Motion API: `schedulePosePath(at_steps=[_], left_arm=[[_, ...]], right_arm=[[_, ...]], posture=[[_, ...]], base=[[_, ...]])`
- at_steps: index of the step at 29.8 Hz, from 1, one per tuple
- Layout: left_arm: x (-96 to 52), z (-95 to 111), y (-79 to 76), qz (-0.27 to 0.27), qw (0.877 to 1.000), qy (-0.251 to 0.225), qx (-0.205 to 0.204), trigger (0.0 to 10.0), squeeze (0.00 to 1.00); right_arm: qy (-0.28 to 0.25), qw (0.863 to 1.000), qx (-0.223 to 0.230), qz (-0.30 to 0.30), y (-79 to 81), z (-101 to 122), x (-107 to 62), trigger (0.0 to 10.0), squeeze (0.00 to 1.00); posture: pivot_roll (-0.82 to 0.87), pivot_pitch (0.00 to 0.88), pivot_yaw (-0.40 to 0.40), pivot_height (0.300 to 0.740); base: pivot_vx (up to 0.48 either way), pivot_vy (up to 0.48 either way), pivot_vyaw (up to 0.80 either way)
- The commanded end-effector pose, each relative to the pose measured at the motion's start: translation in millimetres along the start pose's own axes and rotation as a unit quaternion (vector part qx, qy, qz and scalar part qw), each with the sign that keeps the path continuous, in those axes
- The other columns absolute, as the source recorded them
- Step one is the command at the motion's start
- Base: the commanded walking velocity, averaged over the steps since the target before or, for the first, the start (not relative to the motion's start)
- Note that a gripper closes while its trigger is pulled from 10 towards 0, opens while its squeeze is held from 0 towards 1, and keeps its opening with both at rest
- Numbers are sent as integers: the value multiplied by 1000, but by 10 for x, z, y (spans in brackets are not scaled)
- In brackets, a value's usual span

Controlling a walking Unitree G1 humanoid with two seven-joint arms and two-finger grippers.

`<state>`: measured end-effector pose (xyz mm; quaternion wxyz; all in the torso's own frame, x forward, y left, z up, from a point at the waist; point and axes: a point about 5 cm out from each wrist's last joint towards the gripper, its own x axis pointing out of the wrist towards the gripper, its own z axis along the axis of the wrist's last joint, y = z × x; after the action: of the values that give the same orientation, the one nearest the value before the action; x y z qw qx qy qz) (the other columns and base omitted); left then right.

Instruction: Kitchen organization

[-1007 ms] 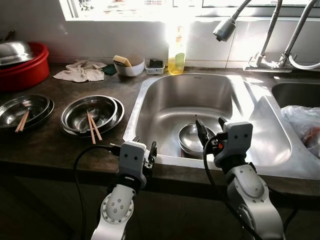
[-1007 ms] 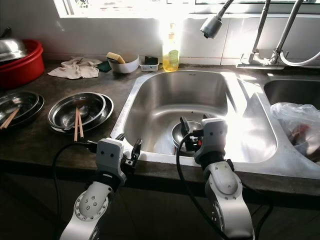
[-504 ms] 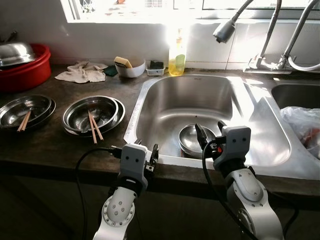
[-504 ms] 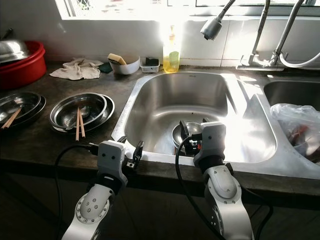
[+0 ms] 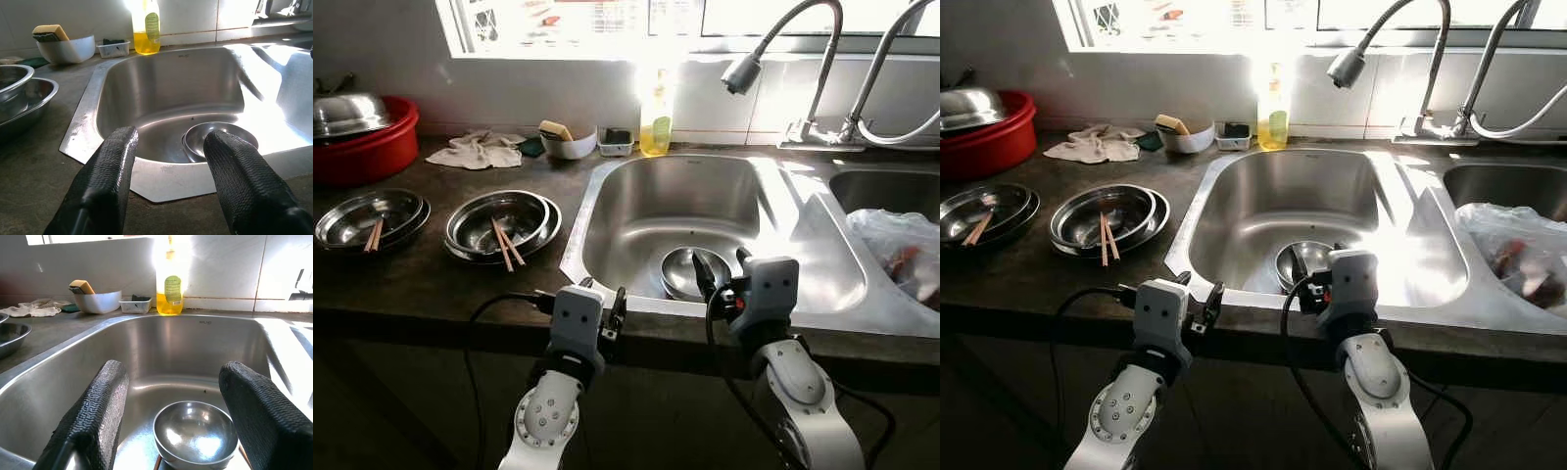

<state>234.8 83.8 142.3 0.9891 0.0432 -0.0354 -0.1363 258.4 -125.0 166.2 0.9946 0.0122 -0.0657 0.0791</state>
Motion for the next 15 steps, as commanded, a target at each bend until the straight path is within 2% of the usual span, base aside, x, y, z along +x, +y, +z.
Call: schedulePosePath(at_steps=[1,15], left_arm=[[-12,-2,-1,-3,1000,2,-1,10000,0],[-12,-12,13,-4,1000,4,0,10000,0]], right_arm=[[-1,1000,3,-1,14,10,-5,10000,0],[-1,1000,2,-4,22,8,3,10000,0]], posture=[[30,31,5,740],[30,29,13,740]], base=[[0,0,0],[-289,0,0]])
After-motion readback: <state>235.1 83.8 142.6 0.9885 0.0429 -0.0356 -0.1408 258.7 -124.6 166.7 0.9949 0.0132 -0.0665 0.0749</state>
